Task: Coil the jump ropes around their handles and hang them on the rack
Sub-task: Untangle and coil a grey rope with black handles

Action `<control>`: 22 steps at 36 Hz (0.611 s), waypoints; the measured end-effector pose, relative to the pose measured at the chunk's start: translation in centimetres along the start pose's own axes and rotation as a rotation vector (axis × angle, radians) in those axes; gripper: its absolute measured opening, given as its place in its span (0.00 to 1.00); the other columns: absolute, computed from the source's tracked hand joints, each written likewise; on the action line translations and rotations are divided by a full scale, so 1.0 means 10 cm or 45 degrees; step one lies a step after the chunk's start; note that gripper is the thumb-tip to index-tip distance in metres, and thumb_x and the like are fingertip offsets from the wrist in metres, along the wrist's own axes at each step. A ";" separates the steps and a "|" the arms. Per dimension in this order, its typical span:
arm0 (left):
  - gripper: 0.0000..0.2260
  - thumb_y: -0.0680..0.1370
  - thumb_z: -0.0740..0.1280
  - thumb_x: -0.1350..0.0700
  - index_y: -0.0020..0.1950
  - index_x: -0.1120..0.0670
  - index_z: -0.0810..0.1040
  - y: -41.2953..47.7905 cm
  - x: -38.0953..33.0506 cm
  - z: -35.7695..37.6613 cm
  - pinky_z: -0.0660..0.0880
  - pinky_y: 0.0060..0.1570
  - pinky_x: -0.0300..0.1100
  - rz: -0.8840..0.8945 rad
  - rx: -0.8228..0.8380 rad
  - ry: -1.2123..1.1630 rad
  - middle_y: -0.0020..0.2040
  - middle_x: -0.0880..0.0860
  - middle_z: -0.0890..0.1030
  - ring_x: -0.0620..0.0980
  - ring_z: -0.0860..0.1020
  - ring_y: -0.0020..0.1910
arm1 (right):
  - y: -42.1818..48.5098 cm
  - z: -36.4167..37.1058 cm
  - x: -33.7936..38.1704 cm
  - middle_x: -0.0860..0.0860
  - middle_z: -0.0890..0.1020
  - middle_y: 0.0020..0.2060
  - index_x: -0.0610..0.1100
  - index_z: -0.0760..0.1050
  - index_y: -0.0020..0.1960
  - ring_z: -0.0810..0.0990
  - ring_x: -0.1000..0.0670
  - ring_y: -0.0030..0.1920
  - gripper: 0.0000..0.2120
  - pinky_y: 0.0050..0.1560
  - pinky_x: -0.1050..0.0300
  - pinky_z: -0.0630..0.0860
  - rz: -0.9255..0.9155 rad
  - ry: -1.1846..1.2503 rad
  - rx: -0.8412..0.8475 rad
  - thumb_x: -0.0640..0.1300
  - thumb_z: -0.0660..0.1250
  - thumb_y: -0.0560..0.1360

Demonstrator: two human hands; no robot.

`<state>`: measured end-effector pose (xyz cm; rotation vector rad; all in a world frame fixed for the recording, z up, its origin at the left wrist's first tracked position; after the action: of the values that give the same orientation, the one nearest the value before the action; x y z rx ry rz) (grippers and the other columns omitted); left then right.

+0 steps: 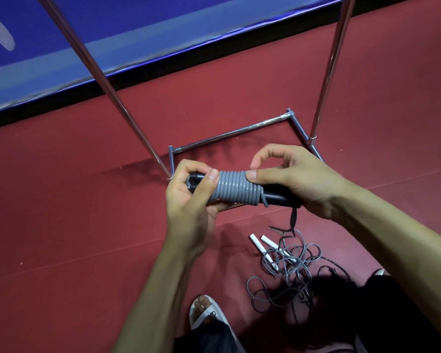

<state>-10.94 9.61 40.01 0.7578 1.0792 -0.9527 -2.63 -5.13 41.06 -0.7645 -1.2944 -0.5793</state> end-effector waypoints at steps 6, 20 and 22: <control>0.06 0.72 0.66 0.61 0.37 0.52 0.75 -0.02 0.02 0.01 0.78 0.31 0.50 -0.045 -0.057 -0.080 0.37 0.52 0.74 0.48 0.77 0.34 | 0.00 0.02 -0.08 0.48 0.73 0.30 0.47 0.74 0.38 0.68 0.51 0.26 0.12 0.28 0.60 0.56 0.161 0.176 0.038 0.50 0.73 0.60; 0.09 0.72 0.64 0.61 0.34 0.48 0.76 -0.05 -0.01 0.03 0.77 0.36 0.52 -0.082 0.077 -0.046 0.33 0.49 0.74 0.46 0.75 0.32 | -0.02 -0.14 -0.03 0.47 0.77 0.30 0.42 0.73 0.37 0.76 0.51 0.27 0.10 0.29 0.59 0.76 0.263 0.333 0.207 0.45 0.72 0.62; 0.10 0.72 0.64 0.61 0.34 0.48 0.75 -0.06 -0.02 0.04 0.76 0.37 0.52 -0.080 0.097 -0.054 0.33 0.49 0.74 0.46 0.74 0.32 | -0.01 -0.15 -0.01 0.49 0.76 0.27 0.41 0.73 0.36 0.74 0.53 0.25 0.11 0.27 0.62 0.73 0.171 0.272 0.193 0.45 0.72 0.62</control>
<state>-11.41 9.11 40.32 0.7659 1.0393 -1.0637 -1.83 -6.37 40.87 -0.6401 -1.0684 -0.4363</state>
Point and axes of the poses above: each hand's wrist, its own y-axis towards the middle knuckle, its own z-axis out of the palm, x = y × z, the point moved 1 cm from there along y, towards the middle knuckle
